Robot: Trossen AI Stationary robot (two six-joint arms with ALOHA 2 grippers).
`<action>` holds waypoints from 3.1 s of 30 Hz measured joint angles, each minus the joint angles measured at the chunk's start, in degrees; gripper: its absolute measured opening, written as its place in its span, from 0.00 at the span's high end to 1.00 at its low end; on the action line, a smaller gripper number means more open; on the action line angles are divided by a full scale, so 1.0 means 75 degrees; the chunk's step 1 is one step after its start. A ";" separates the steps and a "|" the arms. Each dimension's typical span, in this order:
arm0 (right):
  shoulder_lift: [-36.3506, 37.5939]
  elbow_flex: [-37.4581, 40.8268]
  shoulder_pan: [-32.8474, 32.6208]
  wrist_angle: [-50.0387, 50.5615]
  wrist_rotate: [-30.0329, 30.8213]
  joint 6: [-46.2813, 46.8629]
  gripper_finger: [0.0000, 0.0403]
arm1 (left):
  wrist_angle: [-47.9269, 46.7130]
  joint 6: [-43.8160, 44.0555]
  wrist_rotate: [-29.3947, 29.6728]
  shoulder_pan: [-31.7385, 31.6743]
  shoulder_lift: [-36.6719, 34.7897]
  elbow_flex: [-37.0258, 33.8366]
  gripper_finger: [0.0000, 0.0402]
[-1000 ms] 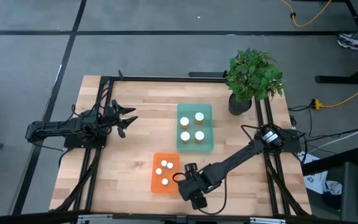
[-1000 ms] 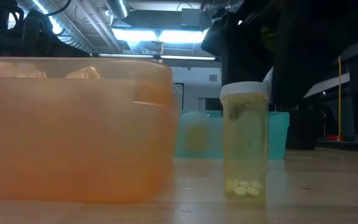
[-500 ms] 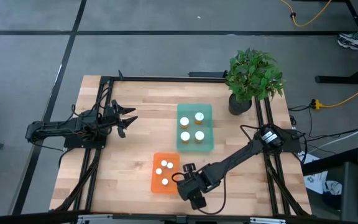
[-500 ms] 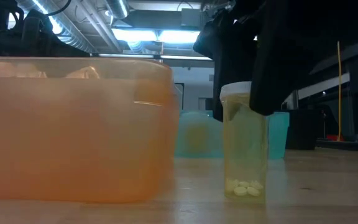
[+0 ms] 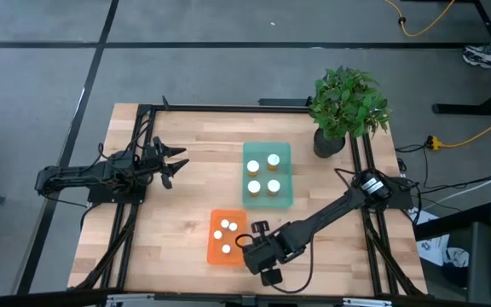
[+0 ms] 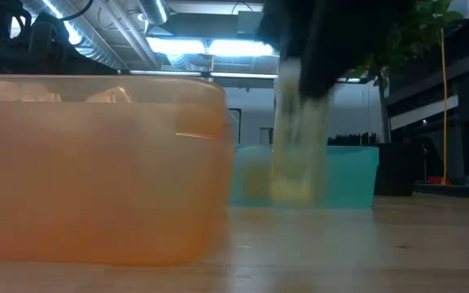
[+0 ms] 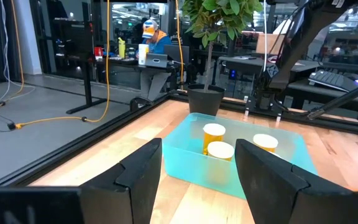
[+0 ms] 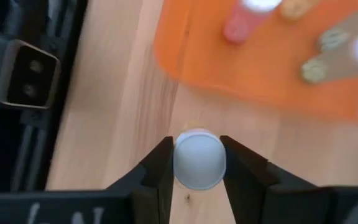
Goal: Pick and place medicine bottles into bin by pill shape (circle, oval)
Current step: Put the small yellow pill bottle into the orange bin
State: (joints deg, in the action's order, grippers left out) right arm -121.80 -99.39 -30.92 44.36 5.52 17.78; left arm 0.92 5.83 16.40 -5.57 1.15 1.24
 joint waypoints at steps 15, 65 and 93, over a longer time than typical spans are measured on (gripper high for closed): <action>0.0176 -0.1958 0.0434 0.1751 0.0516 -0.0863 0.71 | 0.0001 0.0001 0.0000 0.0001 0.0002 -0.0001 0.51; 0.0034 -0.1207 0.1172 0.0327 -0.0394 -0.2167 0.71 | 0.0001 0.0000 0.0000 -0.0002 0.0000 -0.0001 0.51; -0.0932 -0.1199 0.1183 -0.0224 -0.0694 -0.2609 0.71 | 0.0001 0.0000 0.0000 0.0001 0.0000 0.0001 0.51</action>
State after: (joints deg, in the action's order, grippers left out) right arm -128.79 -108.38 -22.04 42.68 0.31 -1.79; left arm 0.93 5.83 16.40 -5.56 1.15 1.25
